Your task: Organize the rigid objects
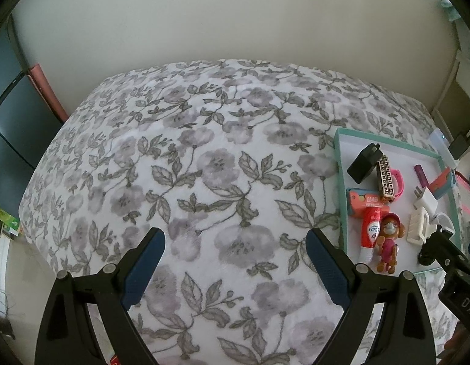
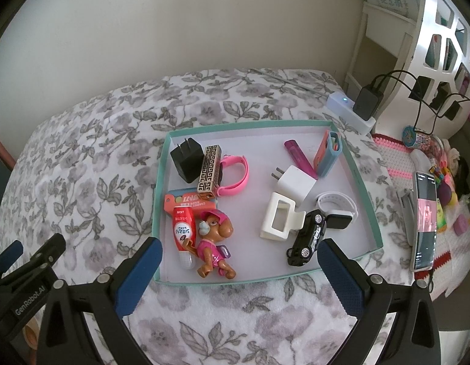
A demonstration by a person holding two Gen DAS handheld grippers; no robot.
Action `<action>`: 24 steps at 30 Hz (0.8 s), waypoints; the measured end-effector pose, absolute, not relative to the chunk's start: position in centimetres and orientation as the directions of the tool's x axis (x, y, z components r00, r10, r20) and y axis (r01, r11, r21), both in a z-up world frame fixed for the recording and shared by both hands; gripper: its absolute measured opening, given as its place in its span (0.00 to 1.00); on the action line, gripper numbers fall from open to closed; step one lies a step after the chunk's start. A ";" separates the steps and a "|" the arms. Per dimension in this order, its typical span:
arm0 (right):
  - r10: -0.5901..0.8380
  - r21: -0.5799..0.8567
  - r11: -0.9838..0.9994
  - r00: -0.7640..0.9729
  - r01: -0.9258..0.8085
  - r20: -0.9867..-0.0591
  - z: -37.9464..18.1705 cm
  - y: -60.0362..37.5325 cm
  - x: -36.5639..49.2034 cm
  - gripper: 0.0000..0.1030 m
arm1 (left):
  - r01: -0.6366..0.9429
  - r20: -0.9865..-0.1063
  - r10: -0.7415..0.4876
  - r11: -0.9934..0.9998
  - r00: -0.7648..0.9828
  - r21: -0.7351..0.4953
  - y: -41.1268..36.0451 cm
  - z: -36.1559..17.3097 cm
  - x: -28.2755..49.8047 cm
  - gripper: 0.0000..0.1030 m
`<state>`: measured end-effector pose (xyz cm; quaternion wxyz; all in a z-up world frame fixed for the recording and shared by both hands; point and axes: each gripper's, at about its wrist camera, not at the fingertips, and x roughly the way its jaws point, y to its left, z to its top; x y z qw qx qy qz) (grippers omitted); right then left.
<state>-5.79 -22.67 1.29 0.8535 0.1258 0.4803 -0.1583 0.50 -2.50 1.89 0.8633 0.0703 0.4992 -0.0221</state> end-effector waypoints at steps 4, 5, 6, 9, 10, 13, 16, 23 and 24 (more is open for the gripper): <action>-0.149 0.062 0.919 0.488 0.390 -0.860 1.2 -22.7 -5.8 1.00 | 0.108 -0.866 0.036 0.989 0.500 0.103 -2.5 1.9 0.5 0.91; -0.149 0.062 0.919 0.488 0.389 -0.860 1.2 -22.7 -5.8 1.00 | 0.108 -0.866 0.037 0.989 0.499 0.104 -2.5 1.9 0.6 0.91; -0.149 0.062 0.919 0.488 0.389 -0.860 1.2 -22.7 -5.8 1.00 | 0.108 -0.866 0.038 0.989 0.498 0.105 -2.5 1.9 0.6 0.91; -0.149 0.062 0.919 0.487 0.390 -0.860 1.2 -22.7 -5.8 1.00 | 0.108 -0.866 0.039 0.988 0.498 0.106 -2.5 1.9 0.6 0.91; -0.149 0.061 0.919 0.487 0.390 -0.861 1.2 -22.7 -5.8 1.00 | 0.108 -0.866 0.039 0.988 0.498 0.106 -2.5 1.9 0.6 0.91; -0.148 0.061 0.919 0.486 0.388 -0.861 1.1 -22.7 -5.9 1.00 | 0.108 -0.866 0.038 0.988 0.498 0.106 -2.5 1.9 0.6 0.91; -0.148 0.061 0.920 0.486 0.388 -0.861 1.1 -22.7 -5.8 1.00 | 0.110 -0.869 0.035 0.989 0.494 0.102 -2.5 1.8 0.6 0.91; -0.149 0.060 0.920 0.485 0.388 -0.862 1.1 -22.6 -5.7 1.00 | 0.109 -0.871 0.036 0.989 0.491 0.102 -2.5 1.7 0.6 0.91; -0.149 0.059 0.919 0.484 0.389 -0.862 1.1 -22.6 -5.7 1.00 | 0.110 -0.871 0.036 0.989 0.491 0.102 -2.5 1.7 0.6 0.91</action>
